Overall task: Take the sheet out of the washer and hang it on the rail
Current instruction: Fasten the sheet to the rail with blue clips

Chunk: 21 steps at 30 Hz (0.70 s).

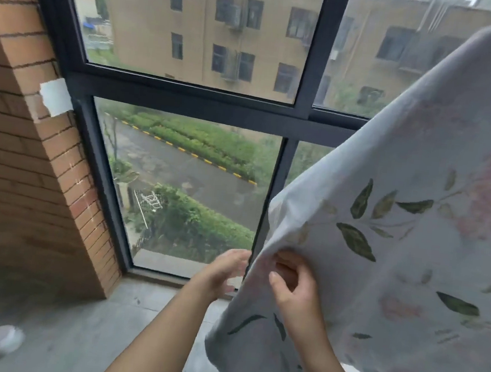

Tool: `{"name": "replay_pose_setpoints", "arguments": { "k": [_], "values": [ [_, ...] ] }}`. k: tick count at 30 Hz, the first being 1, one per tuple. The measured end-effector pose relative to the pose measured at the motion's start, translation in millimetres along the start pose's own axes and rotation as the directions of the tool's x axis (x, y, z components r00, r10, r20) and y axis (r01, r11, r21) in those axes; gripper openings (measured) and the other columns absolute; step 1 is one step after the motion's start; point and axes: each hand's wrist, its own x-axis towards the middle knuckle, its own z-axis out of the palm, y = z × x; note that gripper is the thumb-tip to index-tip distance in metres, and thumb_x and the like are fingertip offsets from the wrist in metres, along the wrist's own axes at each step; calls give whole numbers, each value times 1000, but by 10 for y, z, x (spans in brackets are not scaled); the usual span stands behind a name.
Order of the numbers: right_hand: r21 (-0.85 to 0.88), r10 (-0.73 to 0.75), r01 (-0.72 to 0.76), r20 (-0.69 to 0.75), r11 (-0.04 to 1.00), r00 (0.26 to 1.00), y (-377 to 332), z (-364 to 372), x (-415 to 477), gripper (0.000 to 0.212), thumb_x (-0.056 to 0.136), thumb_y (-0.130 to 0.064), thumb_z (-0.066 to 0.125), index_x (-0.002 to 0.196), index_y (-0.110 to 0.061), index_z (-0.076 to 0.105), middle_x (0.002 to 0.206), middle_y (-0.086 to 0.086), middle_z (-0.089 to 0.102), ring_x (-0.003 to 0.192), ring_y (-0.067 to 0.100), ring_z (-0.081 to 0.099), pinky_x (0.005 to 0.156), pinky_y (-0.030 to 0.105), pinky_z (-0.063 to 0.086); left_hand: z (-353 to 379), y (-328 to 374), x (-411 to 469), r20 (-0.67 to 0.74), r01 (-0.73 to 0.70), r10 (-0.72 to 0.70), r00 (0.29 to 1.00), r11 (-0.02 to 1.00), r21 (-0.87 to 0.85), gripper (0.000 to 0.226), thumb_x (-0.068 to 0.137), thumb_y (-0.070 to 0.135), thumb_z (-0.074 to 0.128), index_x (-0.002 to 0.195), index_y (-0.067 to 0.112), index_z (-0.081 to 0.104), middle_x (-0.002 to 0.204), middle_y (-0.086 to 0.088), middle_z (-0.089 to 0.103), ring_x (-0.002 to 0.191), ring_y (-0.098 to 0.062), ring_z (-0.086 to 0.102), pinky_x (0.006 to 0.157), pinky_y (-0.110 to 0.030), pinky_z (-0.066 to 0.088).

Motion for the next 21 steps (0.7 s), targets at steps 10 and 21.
{"name": "replay_pose_setpoints", "arguments": {
  "k": [10,21],
  "values": [
    [-77,82,-101,-225,992,971,33,95,-204,28,81,-15,73,100,-30,58,100,-8,68,98,7,63,88,26,48,-3,-146,-128,526,-68,5,850,993,99,13,88,17,60,95,21,71,83,-2,55,72,-14,46,64,-21,37],
    [-70,154,-195,-384,978,910,-48,84,-264,13,94,-11,51,103,-16,58,101,2,66,98,21,60,89,32,46,-14,-176,-81,393,-64,16,919,992,111,23,80,20,67,103,14,65,93,-1,65,79,-15,61,80,-33,48]
  ]
}}
